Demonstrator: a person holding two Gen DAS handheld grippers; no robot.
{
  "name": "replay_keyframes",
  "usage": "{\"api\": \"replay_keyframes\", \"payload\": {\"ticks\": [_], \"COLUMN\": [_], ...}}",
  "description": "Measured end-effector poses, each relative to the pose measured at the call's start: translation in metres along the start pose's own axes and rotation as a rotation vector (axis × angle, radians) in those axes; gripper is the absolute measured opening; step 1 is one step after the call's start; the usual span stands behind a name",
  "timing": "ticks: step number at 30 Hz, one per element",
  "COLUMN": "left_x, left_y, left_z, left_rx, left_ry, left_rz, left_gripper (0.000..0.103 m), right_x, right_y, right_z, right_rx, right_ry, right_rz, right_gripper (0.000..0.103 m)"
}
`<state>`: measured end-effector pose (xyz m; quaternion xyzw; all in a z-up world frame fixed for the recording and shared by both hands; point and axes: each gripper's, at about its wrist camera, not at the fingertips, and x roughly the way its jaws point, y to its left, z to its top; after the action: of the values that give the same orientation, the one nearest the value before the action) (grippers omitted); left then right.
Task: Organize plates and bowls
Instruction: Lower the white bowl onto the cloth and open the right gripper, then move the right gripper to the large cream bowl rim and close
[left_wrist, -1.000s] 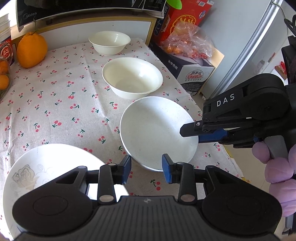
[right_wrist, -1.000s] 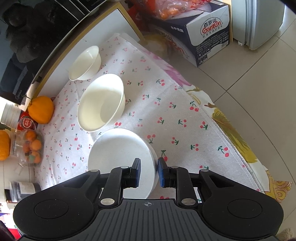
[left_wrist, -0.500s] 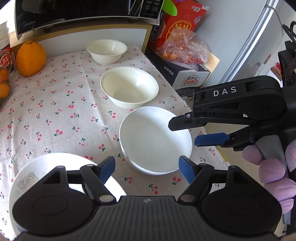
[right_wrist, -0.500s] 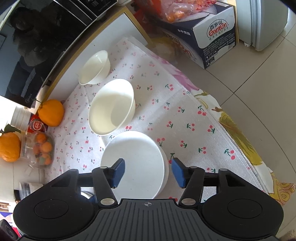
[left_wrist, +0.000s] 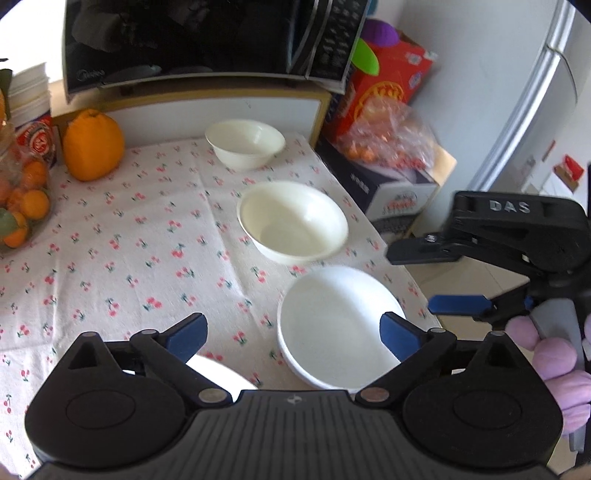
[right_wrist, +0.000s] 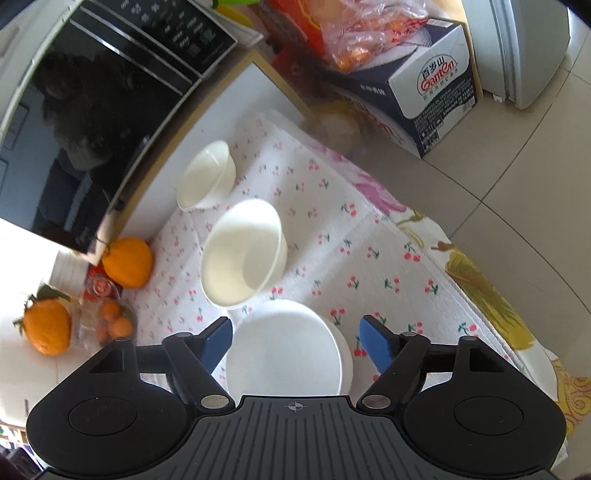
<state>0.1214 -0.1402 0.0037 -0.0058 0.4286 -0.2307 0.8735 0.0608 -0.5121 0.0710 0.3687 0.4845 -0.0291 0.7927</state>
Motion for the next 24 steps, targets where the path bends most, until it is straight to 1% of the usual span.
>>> {"api": "replay_keyframes", "payload": {"ticks": [4, 10, 19, 24], "left_x": [0.000, 0.008, 0.026, 0.039], "left_y": [0.004, 0.006, 0.011, 0.019], "left_z": [0.003, 0.006, 0.015, 0.025], "left_rx": [-0.006, -0.001, 0.063, 0.086], "left_ry": [-0.034, -0.053, -0.060, -0.079], "left_rz": [0.018, 0.056, 0.119, 0.117], "left_gripper": [0.102, 0.102, 0.102, 0.102], "right_x": [-0.001, -0.001, 0.010, 0.025], "right_y": [-0.002, -0.002, 0.003, 0.001], "right_z": [0.004, 0.008, 0.018, 0.026], "right_rx": [0.006, 0.024, 0.029, 0.016], "right_ry": [-0.026, -0.061, -0.117, -0.141], "right_rz": [0.014, 0.041, 0.078, 0.075], "right_gripper": [0.079, 0.079, 0.079, 0.079]}}
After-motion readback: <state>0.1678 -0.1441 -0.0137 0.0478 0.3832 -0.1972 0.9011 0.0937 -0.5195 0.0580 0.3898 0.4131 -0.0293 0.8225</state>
